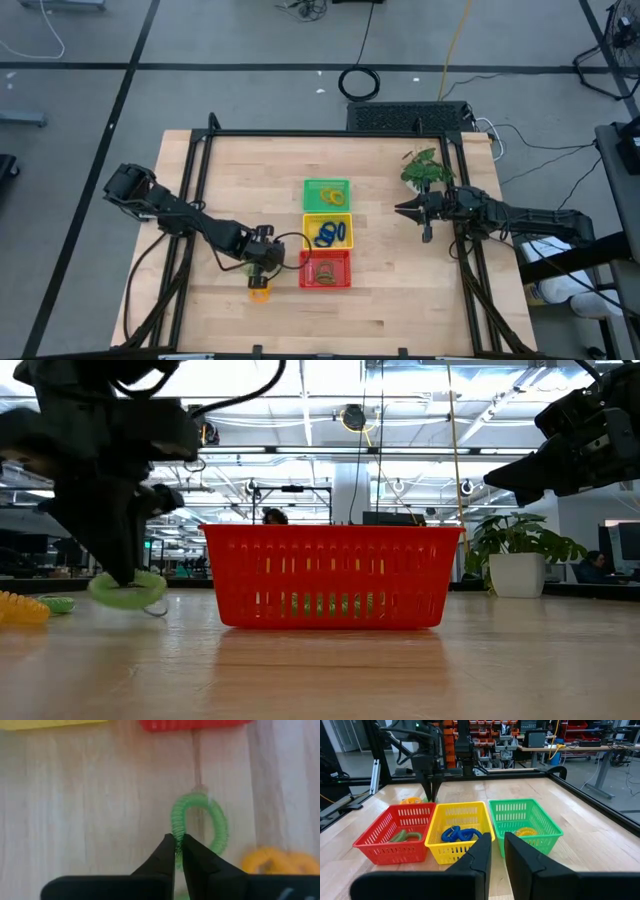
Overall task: Sort spring keychains into baskets
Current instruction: Put the green spring keychain into the red basket
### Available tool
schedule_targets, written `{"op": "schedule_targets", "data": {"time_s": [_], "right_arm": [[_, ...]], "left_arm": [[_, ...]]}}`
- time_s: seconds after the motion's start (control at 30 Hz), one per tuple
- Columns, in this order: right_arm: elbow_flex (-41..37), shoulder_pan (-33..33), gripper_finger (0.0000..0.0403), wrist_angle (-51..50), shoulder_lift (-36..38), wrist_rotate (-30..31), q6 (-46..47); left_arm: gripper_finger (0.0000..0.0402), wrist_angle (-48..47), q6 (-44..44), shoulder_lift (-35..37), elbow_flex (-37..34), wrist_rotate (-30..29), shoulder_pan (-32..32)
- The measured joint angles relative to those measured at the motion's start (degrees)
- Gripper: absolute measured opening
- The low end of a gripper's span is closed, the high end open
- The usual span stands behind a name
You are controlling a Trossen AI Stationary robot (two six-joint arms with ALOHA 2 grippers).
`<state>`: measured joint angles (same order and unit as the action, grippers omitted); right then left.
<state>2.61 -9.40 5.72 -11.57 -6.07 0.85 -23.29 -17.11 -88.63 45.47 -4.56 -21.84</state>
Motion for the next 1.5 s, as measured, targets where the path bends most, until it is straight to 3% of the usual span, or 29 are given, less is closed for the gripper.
{"op": "schedule_targets", "data": {"time_s": [0.67,1.1,1.5], "right_arm": [[0.00,0.00,0.0039,0.00,-0.09,0.01,0.00],[0.00,0.01,0.0039,0.00,-0.09,0.02,0.01],[0.00,0.01,0.0039,0.00,-0.09,0.00,0.01]], "left_arm": [[0.0026,3.88,3.47,11.45,0.00,-3.21,-0.96],[0.0026,5.12,3.94,11.55,0.04,-3.50,-1.53],[0.0026,18.21,11.21,9.96,0.04,-4.87,-0.52]]}}
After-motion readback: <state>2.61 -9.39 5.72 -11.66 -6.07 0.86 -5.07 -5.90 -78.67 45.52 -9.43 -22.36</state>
